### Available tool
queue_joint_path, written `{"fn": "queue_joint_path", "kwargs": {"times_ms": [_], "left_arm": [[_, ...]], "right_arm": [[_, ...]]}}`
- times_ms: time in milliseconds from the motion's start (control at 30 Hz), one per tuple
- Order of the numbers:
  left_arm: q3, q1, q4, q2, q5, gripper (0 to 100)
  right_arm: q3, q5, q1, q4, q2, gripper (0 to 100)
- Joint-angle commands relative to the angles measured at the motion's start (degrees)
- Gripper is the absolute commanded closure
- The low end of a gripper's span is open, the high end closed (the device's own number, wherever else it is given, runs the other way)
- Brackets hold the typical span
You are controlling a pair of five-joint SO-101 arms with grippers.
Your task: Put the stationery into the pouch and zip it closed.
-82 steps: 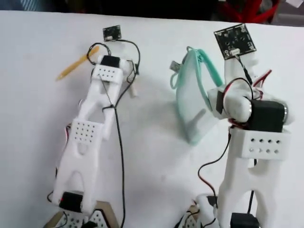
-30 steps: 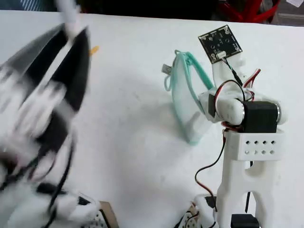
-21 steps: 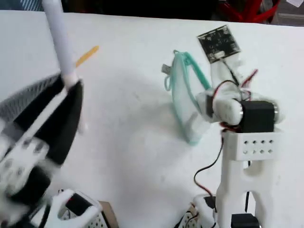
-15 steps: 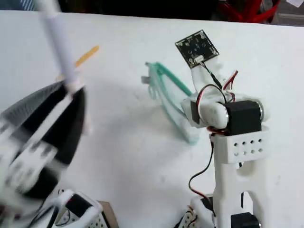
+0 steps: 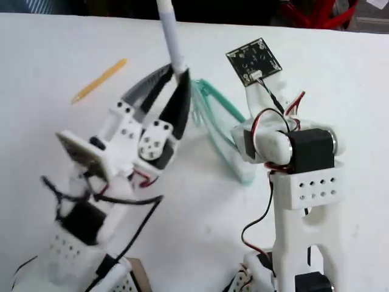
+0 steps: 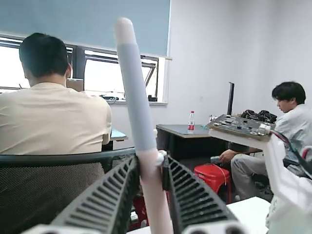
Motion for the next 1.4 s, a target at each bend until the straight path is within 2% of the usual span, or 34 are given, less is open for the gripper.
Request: {"fn": "queue_joint_path", "kwargs": {"times_ms": [0, 133, 333, 500, 700, 767, 900, 1100, 1233, 1300, 1367], "left_arm": [[0.6, 4.0, -8.5, 4.4, -0.1, 98], [0.4, 8.1, -13.5, 10.2, -0.4, 98], [0.8, 6.0, -18.9, 19.9, -0.4, 98], [1.1, 5.8, -19.0, 22.4, -0.4, 98], [5.7, 6.0, -19.1, 20.6, -0.4, 97], [6.3, 6.3, -18.7, 20.4, 0.0, 94], [4.0, 7.8, -7.4, 19.1, 0.8, 85], [-7.1, 4.4, 15.3, 15.6, 12.7, 78], [-15.5, -1.7, 26.8, 13.0, 8.3, 76], [-19.0, -6.7, 29.6, 12.4, 3.2, 76], [-21.3, -12.2, 31.4, 12.4, 1.8, 76]], "right_arm": [[-0.3, -0.5, -0.1, -0.7, -0.1, 98.0], [-0.3, -0.5, -0.1, -0.7, -0.1, 98.0], [-0.3, -0.2, 0.0, -0.7, -0.2, 98.0], [-0.4, -0.3, 0.2, -1.5, -0.2, 98.0], [-0.4, -0.1, 4.6, -2.8, -0.2, 98.0], [-0.4, -0.1, 4.7, -2.9, -0.2, 98.0], [-0.4, -0.1, 4.7, -3.0, -0.2, 98.0], [-0.3, -0.1, 4.8, -3.0, -0.1, 98.0], [-0.3, 0.0, 5.0, -3.0, -0.1, 98.0], [-0.3, 0.0, 6.3, -3.1, -0.1, 98.0], [-0.3, 0.0, 7.5, -3.7, -0.1, 98.0]]}}
